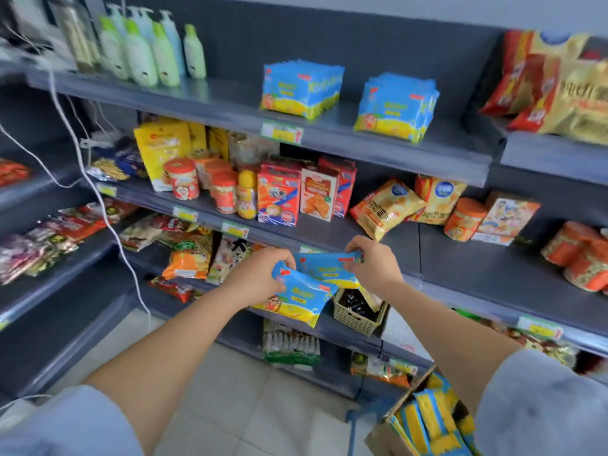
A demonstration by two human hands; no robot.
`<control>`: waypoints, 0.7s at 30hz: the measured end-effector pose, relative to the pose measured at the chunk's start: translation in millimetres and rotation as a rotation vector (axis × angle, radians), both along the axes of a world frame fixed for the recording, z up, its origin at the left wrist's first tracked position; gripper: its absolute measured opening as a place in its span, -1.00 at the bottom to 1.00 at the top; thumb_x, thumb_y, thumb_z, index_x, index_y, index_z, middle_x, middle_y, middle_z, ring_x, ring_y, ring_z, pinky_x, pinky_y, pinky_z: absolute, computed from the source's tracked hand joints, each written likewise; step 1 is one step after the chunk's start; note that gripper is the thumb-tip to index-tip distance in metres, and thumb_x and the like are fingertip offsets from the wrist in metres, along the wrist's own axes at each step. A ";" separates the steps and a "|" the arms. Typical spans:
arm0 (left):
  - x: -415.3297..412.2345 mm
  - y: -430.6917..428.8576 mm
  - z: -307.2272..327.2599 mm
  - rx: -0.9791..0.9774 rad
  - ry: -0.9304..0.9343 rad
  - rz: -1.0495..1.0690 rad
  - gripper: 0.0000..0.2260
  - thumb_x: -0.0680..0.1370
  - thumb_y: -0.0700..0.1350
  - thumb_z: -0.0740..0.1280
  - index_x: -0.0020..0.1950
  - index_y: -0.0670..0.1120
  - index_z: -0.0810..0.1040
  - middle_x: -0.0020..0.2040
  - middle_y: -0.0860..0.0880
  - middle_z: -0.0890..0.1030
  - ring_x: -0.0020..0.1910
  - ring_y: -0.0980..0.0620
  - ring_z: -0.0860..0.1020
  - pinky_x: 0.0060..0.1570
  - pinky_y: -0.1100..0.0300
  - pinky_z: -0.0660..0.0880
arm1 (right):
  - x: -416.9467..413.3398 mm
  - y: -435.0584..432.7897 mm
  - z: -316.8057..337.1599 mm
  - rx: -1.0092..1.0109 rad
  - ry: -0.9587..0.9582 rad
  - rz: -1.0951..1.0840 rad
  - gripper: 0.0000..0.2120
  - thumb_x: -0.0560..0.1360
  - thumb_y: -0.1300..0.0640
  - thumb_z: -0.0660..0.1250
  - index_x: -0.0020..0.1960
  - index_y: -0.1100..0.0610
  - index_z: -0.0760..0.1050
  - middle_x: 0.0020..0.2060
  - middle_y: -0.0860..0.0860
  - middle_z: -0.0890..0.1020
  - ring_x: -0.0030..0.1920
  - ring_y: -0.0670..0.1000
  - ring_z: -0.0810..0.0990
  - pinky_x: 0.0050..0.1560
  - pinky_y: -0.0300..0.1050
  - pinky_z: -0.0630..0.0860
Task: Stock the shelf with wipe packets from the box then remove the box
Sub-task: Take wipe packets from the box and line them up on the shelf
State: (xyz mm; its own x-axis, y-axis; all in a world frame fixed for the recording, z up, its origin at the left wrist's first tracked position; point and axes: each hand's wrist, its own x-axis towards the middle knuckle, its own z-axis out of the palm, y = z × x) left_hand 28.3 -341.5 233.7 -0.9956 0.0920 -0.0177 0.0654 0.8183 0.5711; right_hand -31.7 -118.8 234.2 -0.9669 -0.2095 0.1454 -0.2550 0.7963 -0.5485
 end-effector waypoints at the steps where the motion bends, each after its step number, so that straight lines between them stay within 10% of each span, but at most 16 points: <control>1: 0.8 -11.2 8.7 0.011 0.017 0.003 -0.68 0.46 -0.21 0.43 -0.15 0.20 0.41 0.08 0.07 0.50 -0.14 0.00 0.57 -0.16 0.00 0.55 | -0.3 -9.0 7.0 -0.009 0.021 0.003 -0.86 0.48 0.18 0.40 0.03 0.09 0.50 -0.33 -0.18 0.38 -0.24 -0.01 0.41 -0.35 -0.15 0.29; 8: -7.0 -71.2 66.8 0.121 0.131 0.019 -0.80 0.49 -0.26 0.42 -0.01 -0.01 0.49 0.33 0.07 0.44 0.19 0.00 0.49 -0.15 0.15 0.44 | -12.1 -63.1 64.9 -0.053 0.155 0.035 -0.84 0.47 0.16 0.43 0.03 0.08 0.53 -0.24 -0.12 0.46 -0.18 -0.03 0.43 -0.21 -0.19 0.31; 13: -31.9 -101.6 104.0 0.163 0.226 0.040 -0.71 0.42 -0.25 0.48 -0.10 0.11 0.50 0.02 0.06 0.54 -0.11 -0.02 0.55 -0.25 0.11 0.51 | -34.9 -88.6 108.8 -0.135 0.236 0.049 -0.85 0.46 0.16 0.43 0.01 0.09 0.54 -0.16 -0.03 0.55 -0.18 -0.01 0.46 -0.22 -0.19 0.33; 21: -93.3 -131.6 156.1 0.286 0.332 0.019 -0.72 0.37 -0.29 0.50 -0.08 0.02 0.54 -0.03 -0.03 0.61 -0.02 -0.11 0.61 -0.07 -0.12 0.59 | -95.2 -123.1 157.6 -0.216 0.334 0.063 -0.85 0.46 0.14 0.45 -0.01 0.04 0.52 -0.30 -0.16 0.43 -0.29 -0.11 0.41 -0.36 -0.29 0.30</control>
State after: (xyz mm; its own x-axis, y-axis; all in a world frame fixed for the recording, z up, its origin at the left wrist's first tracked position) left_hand -65.0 -473.0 389.7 -0.9447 0.0280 0.3268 0.2697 0.6331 0.7256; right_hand -126.9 -241.9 391.9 -0.8453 -0.1970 0.4967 -0.4921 0.6491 -0.5801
